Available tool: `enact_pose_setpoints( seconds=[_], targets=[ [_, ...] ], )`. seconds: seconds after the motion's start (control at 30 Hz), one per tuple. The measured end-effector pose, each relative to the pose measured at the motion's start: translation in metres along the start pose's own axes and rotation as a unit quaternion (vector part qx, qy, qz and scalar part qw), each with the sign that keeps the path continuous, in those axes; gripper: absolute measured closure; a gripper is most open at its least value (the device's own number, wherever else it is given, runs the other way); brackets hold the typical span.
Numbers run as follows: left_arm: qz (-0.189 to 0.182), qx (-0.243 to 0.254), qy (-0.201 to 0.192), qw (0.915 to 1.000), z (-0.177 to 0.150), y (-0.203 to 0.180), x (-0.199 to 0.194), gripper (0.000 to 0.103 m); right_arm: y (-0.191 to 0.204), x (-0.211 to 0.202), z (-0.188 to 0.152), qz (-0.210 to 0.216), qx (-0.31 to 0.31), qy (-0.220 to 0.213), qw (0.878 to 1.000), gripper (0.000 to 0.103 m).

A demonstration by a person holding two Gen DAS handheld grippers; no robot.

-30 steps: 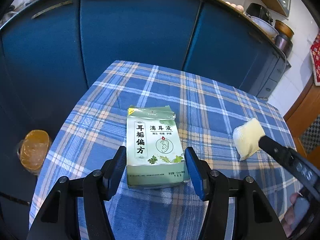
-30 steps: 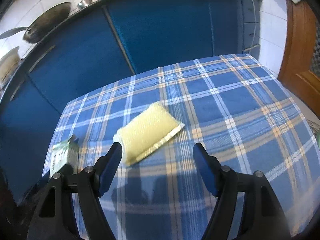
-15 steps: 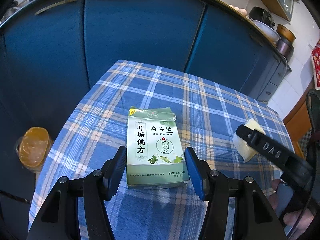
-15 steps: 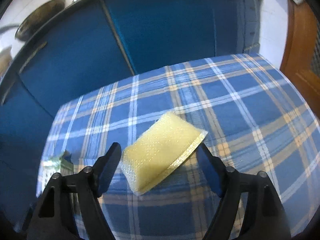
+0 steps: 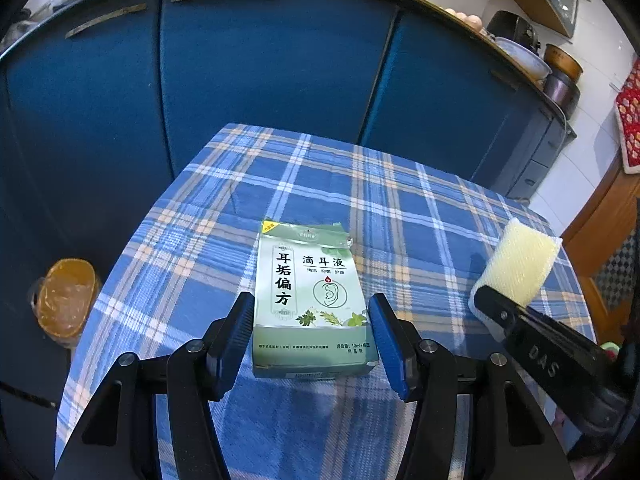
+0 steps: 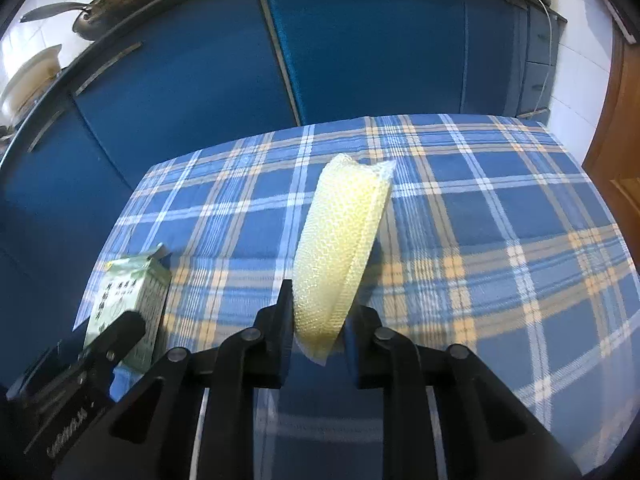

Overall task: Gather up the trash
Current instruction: 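Grasp the green medicine box with the left tool while the right tool grasps the yellow sponge, then lift and carry the green box and yellow sponge over the red bucket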

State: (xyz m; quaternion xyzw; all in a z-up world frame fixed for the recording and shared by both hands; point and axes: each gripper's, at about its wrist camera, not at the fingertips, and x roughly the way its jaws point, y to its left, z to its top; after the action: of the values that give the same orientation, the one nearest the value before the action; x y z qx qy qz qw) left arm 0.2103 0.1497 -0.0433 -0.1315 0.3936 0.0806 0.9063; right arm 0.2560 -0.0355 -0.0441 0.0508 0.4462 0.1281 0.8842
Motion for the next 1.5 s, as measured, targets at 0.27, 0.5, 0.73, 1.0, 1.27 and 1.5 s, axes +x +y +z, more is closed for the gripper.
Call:
enact_pose_setpoints(
  seconds=[0.27, 0.5, 0.73, 1.0, 1.27, 1.5],
  targets=[
    [-0.012, 0.012, -0.002, 0.9999, -0.005, -0.015, -0.008, 0.043, -0.014, -0.028, -0.012, 0.007, -0.005, -0.003, 1.000, 0.080],
    [-0.028, 0.031, -0.005, 0.9991, -0.011, -0.038, -0.020, 0.044, -0.032, -0.052, -0.021, 0.007, 0.001, -0.012, 1.000, 0.080],
    [-0.046, 0.049, -0.008, 0.9977, -0.018, -0.061, -0.032, 0.044, -0.056, -0.074, -0.031, 0.002, 0.017, -0.020, 1.000, 0.079],
    [-0.069, 0.074, -0.014, 0.9947, -0.024, -0.092, -0.048, 0.045, -0.085, -0.100, -0.041, -0.007, 0.036, -0.031, 0.999, 0.079],
    [-0.111, 0.086, 0.009, 0.9901, -0.029, -0.126, -0.051, 0.097, -0.117, -0.125, -0.052, -0.022, 0.057, -0.041, 0.997, 0.079],
    [-0.112, 0.104, 0.026, 0.9879, -0.040, -0.146, -0.048, 0.093, -0.148, -0.144, -0.063, -0.034, 0.080, -0.048, 0.995, 0.079]
  ],
)
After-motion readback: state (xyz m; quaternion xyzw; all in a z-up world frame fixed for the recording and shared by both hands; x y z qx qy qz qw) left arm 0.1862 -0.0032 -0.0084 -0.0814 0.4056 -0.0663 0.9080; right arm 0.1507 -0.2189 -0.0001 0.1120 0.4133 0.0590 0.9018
